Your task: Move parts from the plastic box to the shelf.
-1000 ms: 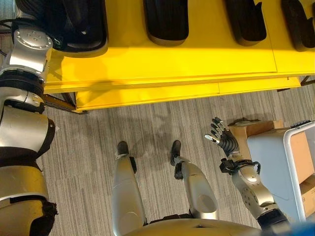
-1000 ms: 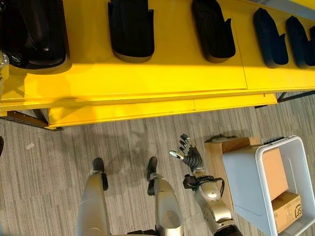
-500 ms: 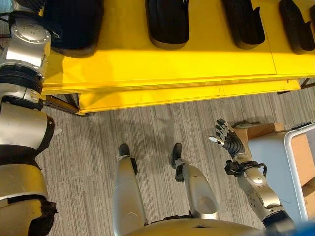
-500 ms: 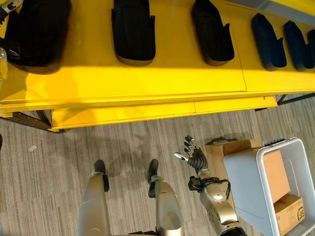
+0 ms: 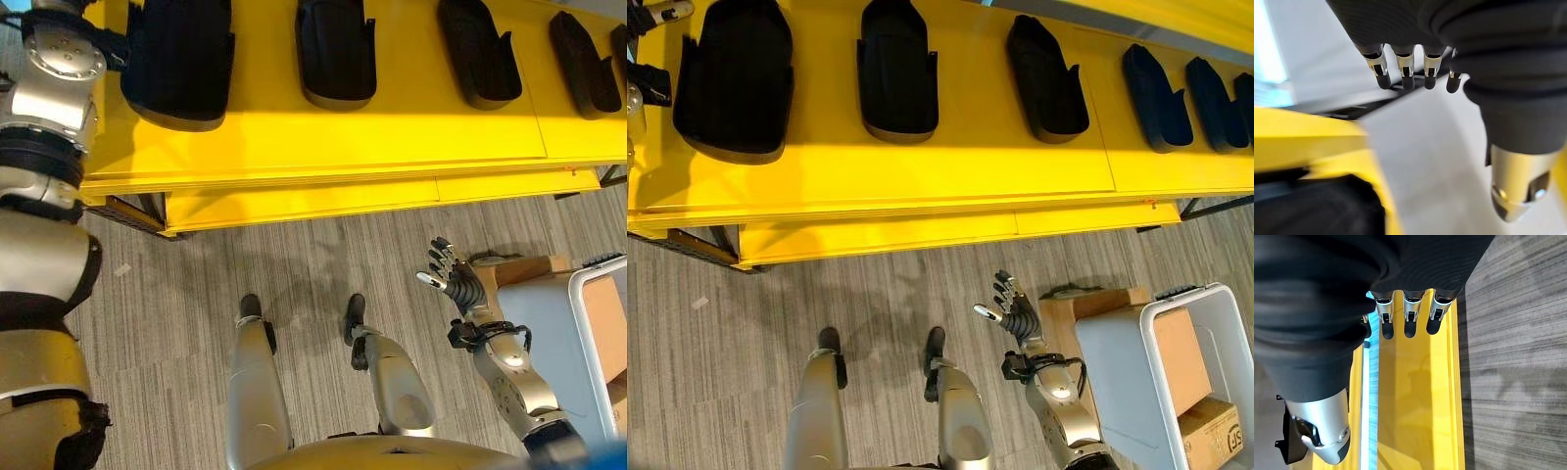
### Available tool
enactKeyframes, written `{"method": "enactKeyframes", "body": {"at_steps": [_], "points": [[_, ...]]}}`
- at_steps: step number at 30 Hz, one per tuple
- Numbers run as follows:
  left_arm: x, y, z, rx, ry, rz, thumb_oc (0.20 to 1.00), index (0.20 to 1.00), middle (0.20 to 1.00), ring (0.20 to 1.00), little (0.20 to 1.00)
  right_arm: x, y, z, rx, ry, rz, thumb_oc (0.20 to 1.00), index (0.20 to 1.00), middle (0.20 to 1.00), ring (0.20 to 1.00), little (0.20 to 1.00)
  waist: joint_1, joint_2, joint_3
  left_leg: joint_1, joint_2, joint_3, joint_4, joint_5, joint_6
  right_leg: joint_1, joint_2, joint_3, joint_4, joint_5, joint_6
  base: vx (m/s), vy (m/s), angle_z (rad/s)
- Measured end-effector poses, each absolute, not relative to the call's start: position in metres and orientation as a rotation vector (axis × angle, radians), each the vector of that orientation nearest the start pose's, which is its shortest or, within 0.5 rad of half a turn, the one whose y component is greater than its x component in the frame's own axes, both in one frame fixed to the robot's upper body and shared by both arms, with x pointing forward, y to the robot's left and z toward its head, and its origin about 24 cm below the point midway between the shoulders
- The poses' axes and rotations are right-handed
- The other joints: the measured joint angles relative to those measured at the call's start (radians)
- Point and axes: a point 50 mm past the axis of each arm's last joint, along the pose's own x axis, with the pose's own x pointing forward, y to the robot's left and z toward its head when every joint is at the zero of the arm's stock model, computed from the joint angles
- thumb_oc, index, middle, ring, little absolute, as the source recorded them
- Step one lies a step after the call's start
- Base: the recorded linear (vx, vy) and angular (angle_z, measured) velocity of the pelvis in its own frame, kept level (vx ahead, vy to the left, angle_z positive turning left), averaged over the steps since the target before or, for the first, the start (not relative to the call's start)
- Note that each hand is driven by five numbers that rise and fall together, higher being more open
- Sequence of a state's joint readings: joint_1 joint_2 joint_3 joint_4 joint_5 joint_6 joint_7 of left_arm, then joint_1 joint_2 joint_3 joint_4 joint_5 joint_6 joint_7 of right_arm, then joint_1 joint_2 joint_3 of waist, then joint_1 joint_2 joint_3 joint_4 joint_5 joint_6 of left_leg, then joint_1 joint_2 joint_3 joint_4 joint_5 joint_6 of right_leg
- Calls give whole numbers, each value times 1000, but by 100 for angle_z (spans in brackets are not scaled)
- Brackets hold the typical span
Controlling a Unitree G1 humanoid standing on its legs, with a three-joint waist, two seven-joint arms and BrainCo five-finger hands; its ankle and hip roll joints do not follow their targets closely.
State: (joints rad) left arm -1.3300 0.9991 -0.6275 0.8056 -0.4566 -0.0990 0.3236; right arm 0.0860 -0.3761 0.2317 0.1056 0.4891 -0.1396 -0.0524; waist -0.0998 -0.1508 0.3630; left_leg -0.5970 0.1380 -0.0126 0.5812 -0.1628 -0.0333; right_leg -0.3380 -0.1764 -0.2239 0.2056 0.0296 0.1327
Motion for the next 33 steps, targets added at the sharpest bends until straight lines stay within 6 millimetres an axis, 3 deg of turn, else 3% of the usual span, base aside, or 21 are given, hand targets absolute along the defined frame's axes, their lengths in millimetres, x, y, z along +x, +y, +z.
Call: {"method": "enactKeyframes", "body": {"at_steps": [6,7,10,12,16,20,25,29,33], "points": [[353,277,331,637,-611,351,1000,1000,1000,1000,1000,230,-192,12,111,116,55,1000,1000,1000,1000,1000,26,38,5,44,-14,-4,-24,8,2,34,-12,-11,14,-21,-3,-4,6,9],[349,278,307,604,-589,317,1000,1000,1000,1000,1000,229,-193,11,110,120,47,1000,1000,1000,1000,1000,25,40,6,61,-17,1,-27,8,2,40,-19,-9,29,-32,0,-8,24,3],[343,282,276,559,-537,285,1000,1000,1000,1000,1000,228,-195,10,109,122,39,1000,1000,1000,1000,1000,33,41,8,78,-23,2,-35,10,5,48,-26,-10,45,-45,0,-68,25,5],[338,277,235,455,-472,256,1000,1000,1000,1000,1000,226,-201,8,106,129,16,1000,1000,1000,1000,1000,32,43,16,117,-36,4,-63,21,11,72,-46,-15,55,-59,6,12,15,15],[333,273,211,376,-440,240,1000,1000,1000,1000,1000,226,-203,9,103,126,5,1000,1000,1000,1000,1000,43,43,21,132,-40,4,-77,23,11,84,-52,-19,61,-67,2,11,8,7],[322,258,165,217,-360,210,1000,1000,1000,1000,1000,225,-208,9,85,125,-18,1000,1000,1000,1000,1000,42,38,28,176,-51,9,-98,25,13,116,-63,-16,61,-75,4,9,3,1],[318,249,140,148,-303,203,1000,1000,1000,1000,1000,226,-212,11,70,119,-35,1000,1000,1000,1000,1000,44,34,31,194,-51,15,-112,31,12,121,-66,-12,67,-78,8,8,0,-2],[316,251,137,172,-294,207,1000,1000,1000,1000,1000,225,-213,11,67,119,-37,1000,1000,1000,1000,1000,40,34,31,201,-49,18,-118,31,11,120,-66,-10,74,-84,8,8,-3,-2],[313,257,137,392,-293,225,1000,1000,1000,1000,1000,225,-214,12,67,116,-41,1000,1000,1000,1000,1000,42,34,31,213,-45,30,-123,31,10,121,-65,3,74,-84,8,11,-8,-8]]}}
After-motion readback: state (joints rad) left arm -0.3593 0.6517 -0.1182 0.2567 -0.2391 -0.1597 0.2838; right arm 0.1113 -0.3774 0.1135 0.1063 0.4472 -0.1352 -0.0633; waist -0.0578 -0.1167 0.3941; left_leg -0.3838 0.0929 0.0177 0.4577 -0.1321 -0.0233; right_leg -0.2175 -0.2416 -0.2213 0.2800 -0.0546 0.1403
